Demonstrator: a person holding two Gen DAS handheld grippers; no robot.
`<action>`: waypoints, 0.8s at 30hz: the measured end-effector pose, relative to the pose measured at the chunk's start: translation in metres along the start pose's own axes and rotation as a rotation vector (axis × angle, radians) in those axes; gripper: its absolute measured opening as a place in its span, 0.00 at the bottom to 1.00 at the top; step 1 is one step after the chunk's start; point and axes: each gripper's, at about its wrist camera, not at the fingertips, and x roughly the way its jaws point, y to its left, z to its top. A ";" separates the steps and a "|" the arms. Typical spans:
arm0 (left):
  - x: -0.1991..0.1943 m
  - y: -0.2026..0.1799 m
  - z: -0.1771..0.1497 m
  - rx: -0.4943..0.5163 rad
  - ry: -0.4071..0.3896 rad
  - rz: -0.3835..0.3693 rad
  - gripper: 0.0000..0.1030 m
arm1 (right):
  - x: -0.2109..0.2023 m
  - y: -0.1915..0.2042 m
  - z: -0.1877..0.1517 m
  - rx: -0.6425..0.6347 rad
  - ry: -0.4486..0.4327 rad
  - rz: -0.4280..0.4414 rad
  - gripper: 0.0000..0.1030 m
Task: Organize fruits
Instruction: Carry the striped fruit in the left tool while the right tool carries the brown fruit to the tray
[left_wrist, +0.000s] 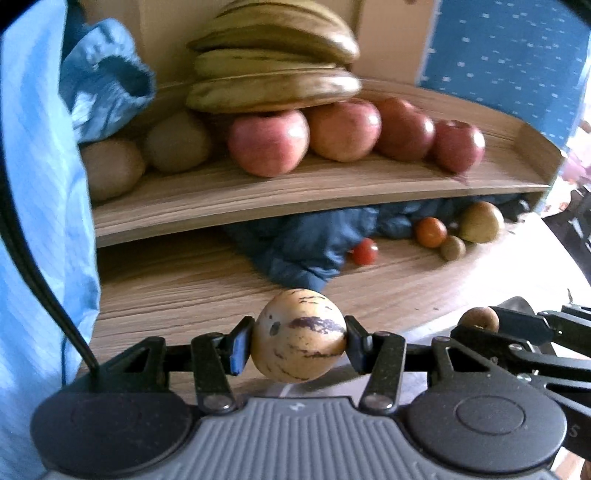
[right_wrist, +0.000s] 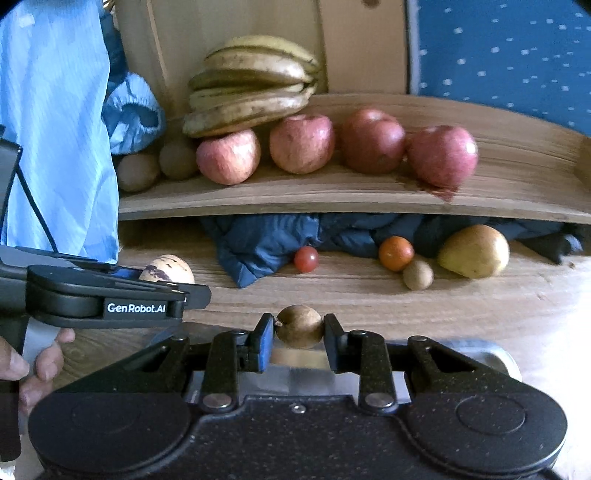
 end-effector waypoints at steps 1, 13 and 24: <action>-0.001 -0.003 -0.001 0.010 -0.001 -0.012 0.54 | -0.006 0.000 -0.003 0.012 -0.006 -0.014 0.30; -0.009 -0.041 -0.009 0.112 0.015 -0.150 0.54 | -0.065 -0.013 -0.047 0.104 -0.003 -0.132 0.30; -0.004 -0.099 -0.021 0.185 0.063 -0.196 0.54 | -0.083 -0.039 -0.081 0.099 0.061 -0.126 0.30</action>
